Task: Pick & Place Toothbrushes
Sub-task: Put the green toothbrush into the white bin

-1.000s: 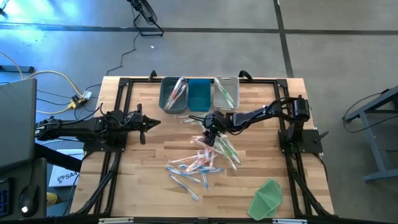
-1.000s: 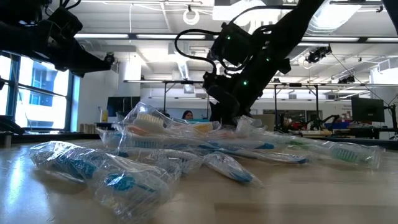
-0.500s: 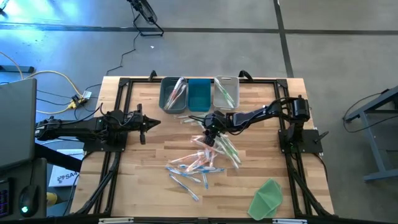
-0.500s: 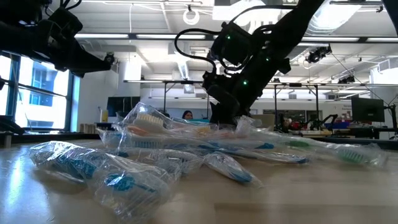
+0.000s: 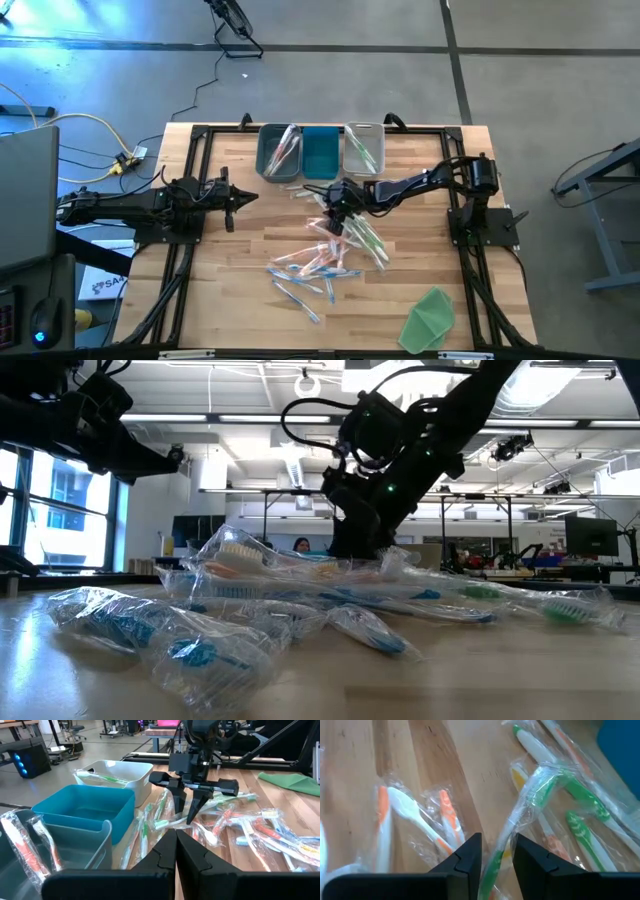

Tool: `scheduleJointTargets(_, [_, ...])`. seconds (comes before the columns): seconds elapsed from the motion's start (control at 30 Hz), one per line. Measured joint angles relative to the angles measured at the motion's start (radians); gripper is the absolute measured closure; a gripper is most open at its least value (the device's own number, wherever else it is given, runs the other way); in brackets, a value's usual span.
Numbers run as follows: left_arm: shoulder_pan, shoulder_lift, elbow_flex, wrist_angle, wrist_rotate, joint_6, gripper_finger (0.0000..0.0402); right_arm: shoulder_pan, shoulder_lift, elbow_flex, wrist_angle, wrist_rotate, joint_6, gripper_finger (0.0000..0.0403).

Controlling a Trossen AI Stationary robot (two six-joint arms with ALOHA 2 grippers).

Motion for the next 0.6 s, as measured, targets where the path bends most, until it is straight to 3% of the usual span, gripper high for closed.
scheduleJointTargets(0.4, [0.0, 0.0, 0.0, 0.0, 0.001, 0.0, 0.04, 0.0, 0.0, 0.0, 0.008, -0.022, -0.003, 0.031])
scheduleJointTargets(0.6, [0.0, 0.0, 0.0, 0.0, 0.006, -0.001, 0.04, 0.0, 0.0, 0.0, 0.008, -0.021, -0.003, 0.0337])
